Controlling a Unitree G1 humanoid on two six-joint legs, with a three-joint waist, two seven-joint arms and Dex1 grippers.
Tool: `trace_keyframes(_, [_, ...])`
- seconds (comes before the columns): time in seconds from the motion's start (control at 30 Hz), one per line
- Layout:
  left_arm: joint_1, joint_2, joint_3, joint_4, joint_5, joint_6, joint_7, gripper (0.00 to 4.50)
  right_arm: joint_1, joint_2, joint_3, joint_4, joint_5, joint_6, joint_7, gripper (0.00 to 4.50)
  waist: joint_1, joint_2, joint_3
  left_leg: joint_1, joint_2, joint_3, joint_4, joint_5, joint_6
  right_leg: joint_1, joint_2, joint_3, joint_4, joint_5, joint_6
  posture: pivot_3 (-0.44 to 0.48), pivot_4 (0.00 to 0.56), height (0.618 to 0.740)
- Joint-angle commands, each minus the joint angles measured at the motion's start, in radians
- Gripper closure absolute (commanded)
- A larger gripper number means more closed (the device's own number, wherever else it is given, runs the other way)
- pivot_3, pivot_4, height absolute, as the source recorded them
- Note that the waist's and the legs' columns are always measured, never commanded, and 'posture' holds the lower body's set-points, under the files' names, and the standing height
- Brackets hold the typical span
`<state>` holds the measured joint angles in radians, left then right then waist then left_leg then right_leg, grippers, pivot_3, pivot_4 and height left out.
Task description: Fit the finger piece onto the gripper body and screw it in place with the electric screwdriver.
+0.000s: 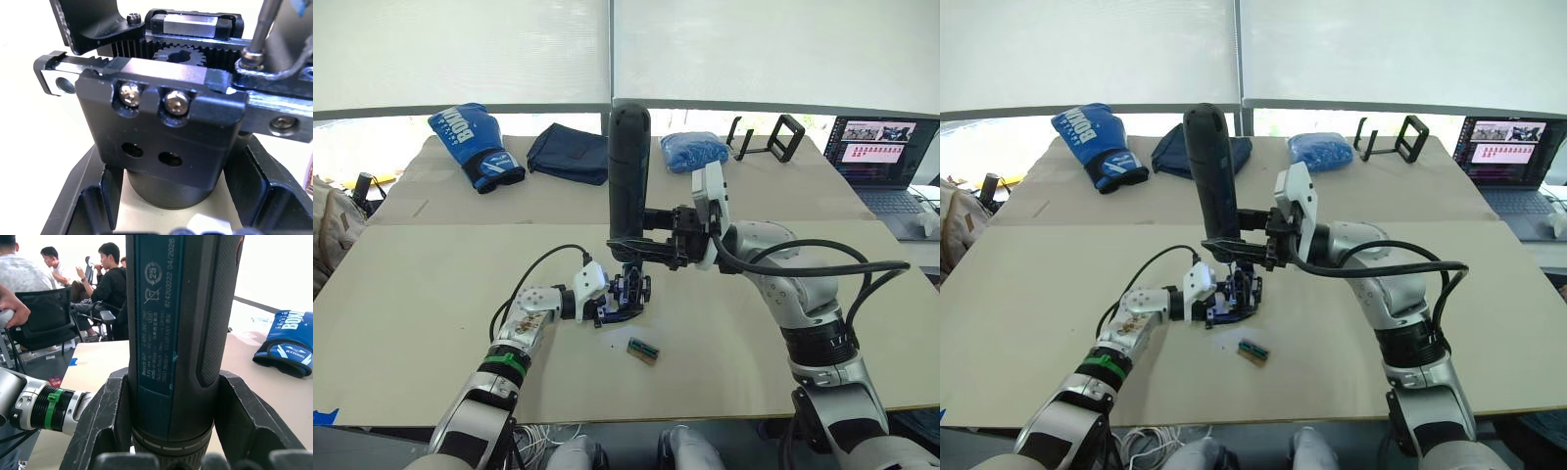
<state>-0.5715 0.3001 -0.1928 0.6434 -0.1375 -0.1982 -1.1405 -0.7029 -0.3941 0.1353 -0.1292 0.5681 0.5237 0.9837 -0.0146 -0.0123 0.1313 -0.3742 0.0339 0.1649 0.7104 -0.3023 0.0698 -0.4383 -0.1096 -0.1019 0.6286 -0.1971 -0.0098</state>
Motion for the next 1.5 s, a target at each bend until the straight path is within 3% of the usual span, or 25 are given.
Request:
trace_keyframes(0.03, [0.020,-0.003,-0.014,0.006,0.015,0.007,-0.011,2.10,0.028,-0.023,0.061,0.025,-0.042,0.035,0.024,2.57,0.000,0.000,0.000,0.000,0.000,0.000,0.000,0.000,0.000,0.000,0.000,0.000,0.000,0.000,0.000,0.000,0.150,0.740])
trace_keyframes(0.17, [0.024,0.002,-0.024,0.004,0.032,0.002,-0.004,2.10,-0.001,-0.037,0.043,-0.015,-0.014,0.004,0.085,2.57,0.000,0.000,0.000,0.000,0.000,0.000,0.000,0.000,0.001,0.000,-0.001,0.000,0.000,0.000,0.000,0.000,0.150,0.740])
trace_keyframes(0.4, [0.030,0.004,-0.020,0.016,0.039,0.006,0.018,2.10,-0.148,-0.005,-0.109,-0.024,0.112,-0.012,0.085,2.57,0.001,0.000,0.001,-0.008,0.000,-0.001,0.001,-0.001,0.001,-0.006,-0.002,-0.003,0.000,0.000,0.000,0.000,0.150,0.740])
trace_keyframes(0.8, [0.014,-0.012,0.015,0.030,0.019,0.060,0.060,2.10,-0.143,0.005,-0.165,-0.018,0.154,-0.039,0.123,2.57,0.001,0.000,0.001,-0.010,-0.001,-0.002,0.001,0.000,0.001,-0.005,-0.001,-0.005,-0.001,0.001,0.000,0.000,0.150,0.740])
trace_keyframes(0.83, [0.011,-0.015,0.024,0.030,0.011,0.073,0.067,1.07,-0.142,0.004,-0.168,-0.019,0.158,-0.040,0.125,2.57,0.002,0.000,0.001,-0.010,-0.001,-0.002,0.001,0.000,0.001,-0.005,-0.001,-0.005,-0.001,0.001,0.000,0.000,0.150,0.740])
trace_keyframes(0.9, [0.015,-0.006,0.022,0.017,0.008,0.087,0.045,0.29,-0.143,0.020,-0.192,-0.031,0.195,-0.053,0.131,2.57,0.002,0.000,0.001,-0.010,-0.001,-0.003,0.001,0.000,0.001,-0.005,-0.001,-0.006,-0.001,0.001,0.000,0.000,0.150,0.740])
trace_keyframes(0.93, [0.020,0.000,0.022,0.009,0.005,0.090,0.034,0.03,-0.145,0.030,-0.207,-0.039,0.213,-0.059,0.126,2.57,0.002,0.000,0.001,-0.010,-0.001,-0.003,0.001,0.000,0.001,-0.005,-0.001,-0.006,-0.001,0.001,0.000,0.000,0.150,0.740])
trace_keyframes(1.0, [0.031,0.013,0.024,-0.004,0.007,0.079,0.032,0.03,-0.144,0.033,-0.225,-0.061,0.236,-0.060,0.126,2.57,0.002,0.001,0.001,-0.010,-0.001,-0.003,0.001,0.000,0.001,-0.005,-0.001,-0.006,-0.001,0.001,0.000,0.000,0.150,0.740])
trace_keyframes(1.3, [0.177,0.164,0.118,-0.205,-0.125,0.126,-0.086,0.03,-0.089,-0.110,-0.319,-0.166,0.320,0.003,0.100,2.57,-0.020,0.001,0.001,-0.010,0.000,-0.003,-0.001,0.000,0.000,-0.008,-0.002,-0.005,-0.001,0.000,0.000,0.000,0.150,0.740])
trace_keyframes(1.5, [0.340,0.378,0.237,-0.288,-0.230,0.073,-0.270,0.03,0.117,-0.295,-0.431,-0.228,0.263,-0.065,0.165,2.57,-0.018,0.002,0.002,-0.016,0.000,-0.002,-0.001,0.000,0.000,-0.016,-0.004,-0.005,-0.001,0.000,-0.001,0.000,0.150,0.740])
